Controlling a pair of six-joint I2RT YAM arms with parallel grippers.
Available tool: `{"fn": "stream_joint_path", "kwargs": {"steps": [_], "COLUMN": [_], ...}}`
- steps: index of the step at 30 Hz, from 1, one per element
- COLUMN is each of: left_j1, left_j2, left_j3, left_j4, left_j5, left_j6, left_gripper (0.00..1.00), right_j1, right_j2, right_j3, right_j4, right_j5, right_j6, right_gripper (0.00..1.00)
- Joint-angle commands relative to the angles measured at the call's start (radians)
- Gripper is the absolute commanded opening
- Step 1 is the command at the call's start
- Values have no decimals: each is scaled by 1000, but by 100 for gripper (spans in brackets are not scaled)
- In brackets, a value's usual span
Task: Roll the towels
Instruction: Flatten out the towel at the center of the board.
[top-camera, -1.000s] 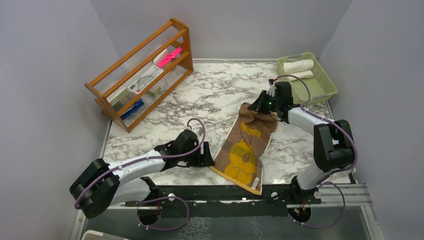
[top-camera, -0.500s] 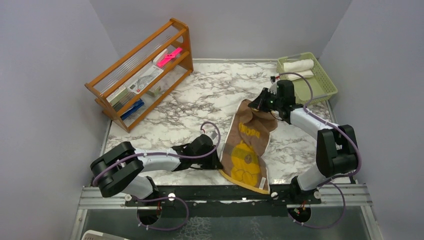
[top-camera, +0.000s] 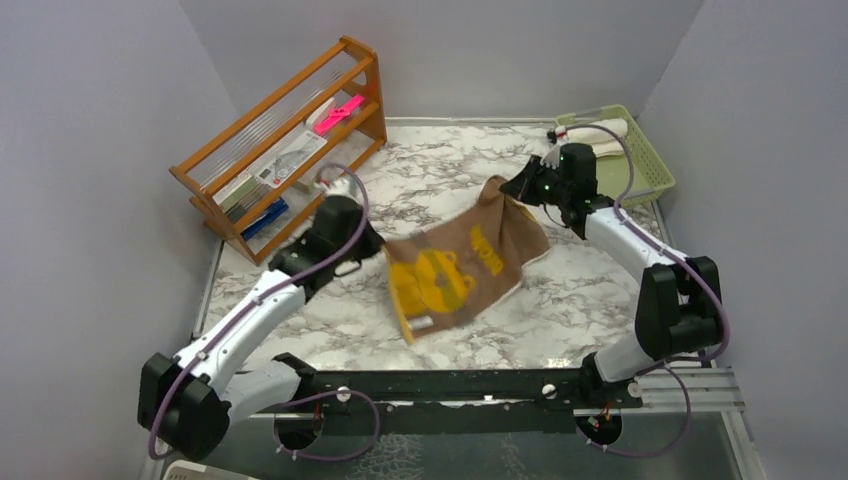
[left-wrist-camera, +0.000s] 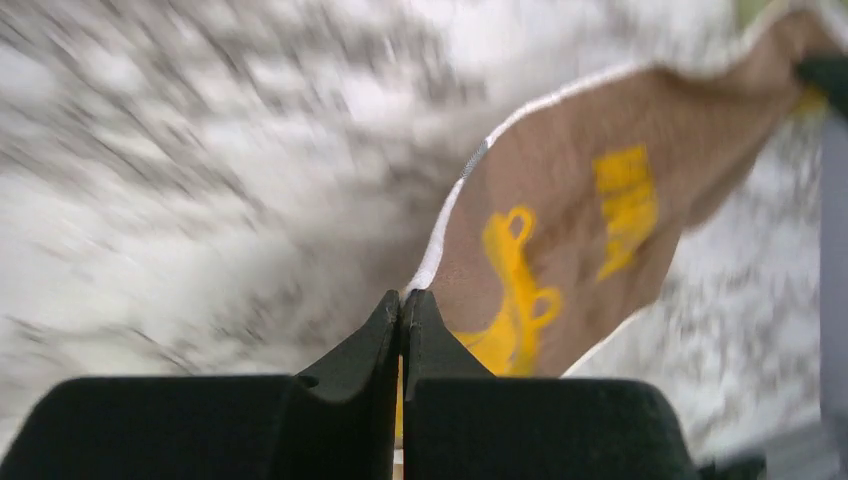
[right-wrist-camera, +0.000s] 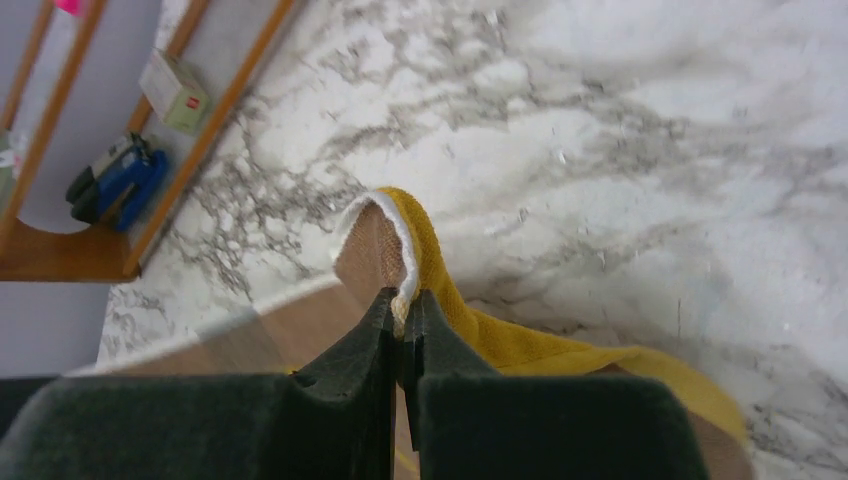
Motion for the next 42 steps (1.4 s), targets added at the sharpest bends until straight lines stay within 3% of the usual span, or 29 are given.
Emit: {"fn": "stream_joint_path", "kwargs": {"steps": [1,6,11,18,23,27,33,38,42], "left_j1": [209,272,277,277,277,277,279,328,396], "left_j2": [-35,-46,-142,-378,-371,-245,-26,271,495], "left_j3": [269,525,675,693,633,516,317,256,368], "left_j4": [-203,-296,-386,-454,-494,-488,-323,-94,-2], "left_j5": [-134,-240,-358,-266,-190,-154,-277,-298,-254], "left_j6": [289,405,440,367,377,383,329,297,320], "left_gripper": [0,0,0,0,0,0,0,0,0], "right_j1": [-1,-1,-1,1,16,18,17,16,12], "right_j2": [-111,-270,-529,-843,-883,-860,-701,-364,-80], "right_j3": [133,161,93,-3,-25,-142,-358,-440,-290], "right_j4": [0,-28,-2,20,-78,-95,8,275,305], "right_j5": [46,56,48,-79,-91,55,322,400,472], "right_j6": [-103,-198,-250,-148,-128,-73,70,159,153], "right_gripper": [1,1,1,1,1,1,1,1,1]}}
